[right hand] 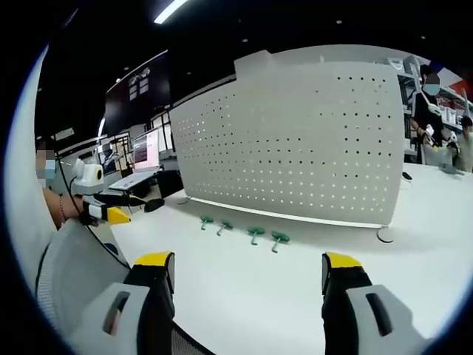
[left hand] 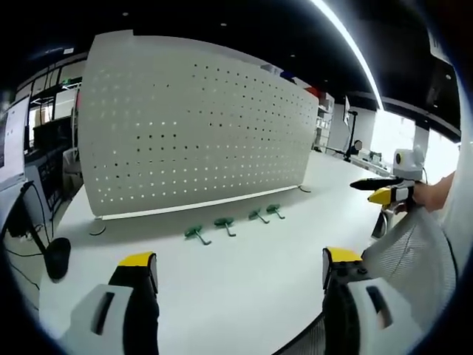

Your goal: Insert the hook assembly into the mounting plate slot until the hook locks in place.

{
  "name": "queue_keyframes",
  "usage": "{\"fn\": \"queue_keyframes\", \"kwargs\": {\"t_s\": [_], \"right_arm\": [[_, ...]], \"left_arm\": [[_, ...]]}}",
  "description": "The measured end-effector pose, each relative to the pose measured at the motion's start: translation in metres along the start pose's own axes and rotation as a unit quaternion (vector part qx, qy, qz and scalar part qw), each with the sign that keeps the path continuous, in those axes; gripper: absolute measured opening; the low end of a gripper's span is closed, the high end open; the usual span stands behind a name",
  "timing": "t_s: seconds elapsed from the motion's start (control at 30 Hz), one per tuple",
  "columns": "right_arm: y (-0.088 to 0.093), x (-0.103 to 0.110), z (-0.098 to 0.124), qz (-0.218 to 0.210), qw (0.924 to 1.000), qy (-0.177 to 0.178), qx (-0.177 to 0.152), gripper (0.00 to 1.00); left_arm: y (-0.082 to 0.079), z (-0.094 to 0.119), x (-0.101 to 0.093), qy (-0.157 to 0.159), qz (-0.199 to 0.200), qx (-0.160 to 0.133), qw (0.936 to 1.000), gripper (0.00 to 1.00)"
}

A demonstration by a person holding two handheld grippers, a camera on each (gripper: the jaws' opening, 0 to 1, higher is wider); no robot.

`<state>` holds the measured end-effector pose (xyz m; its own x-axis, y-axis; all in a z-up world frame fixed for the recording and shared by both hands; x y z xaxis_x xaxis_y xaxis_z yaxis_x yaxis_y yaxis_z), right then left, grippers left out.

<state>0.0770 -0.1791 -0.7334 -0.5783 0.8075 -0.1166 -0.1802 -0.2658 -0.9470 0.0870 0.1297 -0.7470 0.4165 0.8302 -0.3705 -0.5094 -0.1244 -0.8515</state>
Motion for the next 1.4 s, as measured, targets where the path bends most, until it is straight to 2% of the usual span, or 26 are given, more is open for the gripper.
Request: {"fn": "queue_keyframes", "kwargs": {"t_s": [0.17, 0.4, 0.87, 1.4], "right_arm": [[0.001, 0.003, -0.001, 0.010, 0.9999, -0.006, 0.004, 0.79], [0.001, 0.002, -0.001, -0.001, 1.0000, -0.009, 0.002, 0.79], [-0.001, 0.005, -0.003, 0.020, 0.9995, -0.024, 0.008, 0.76], [-0.003, 0.002, -0.006, 0.017, 0.9996, -0.023, 0.007, 0.74]], "left_arm": [[0.001, -0.001, -0.002, 0.002, -0.010, 0.006, 0.9999, 0.95], [0.000, 0.000, 0.000, 0.000, -0.005, 0.004, 1.0000, 0.95], [0.000, -0.001, 0.003, 0.001, -0.013, 0.012, 0.9999, 0.92], [-0.004, -0.011, 0.016, 0.010, -0.037, 0.042, 0.9984, 0.92]]}}
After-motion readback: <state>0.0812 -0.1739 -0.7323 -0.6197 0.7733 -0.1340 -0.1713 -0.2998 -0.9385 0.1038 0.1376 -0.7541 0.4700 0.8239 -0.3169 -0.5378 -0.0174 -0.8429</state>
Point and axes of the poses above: the point that each gripper's makers call its tool centre point, and the gripper's own axes: z roughly backward along the fingers, x roughly to its left, y roughly out of its underside, the point moved 3 cm from there along z, roughly backward along the fingers, and after that the axes turned 15 degrees about z, right-handed, at the moved point
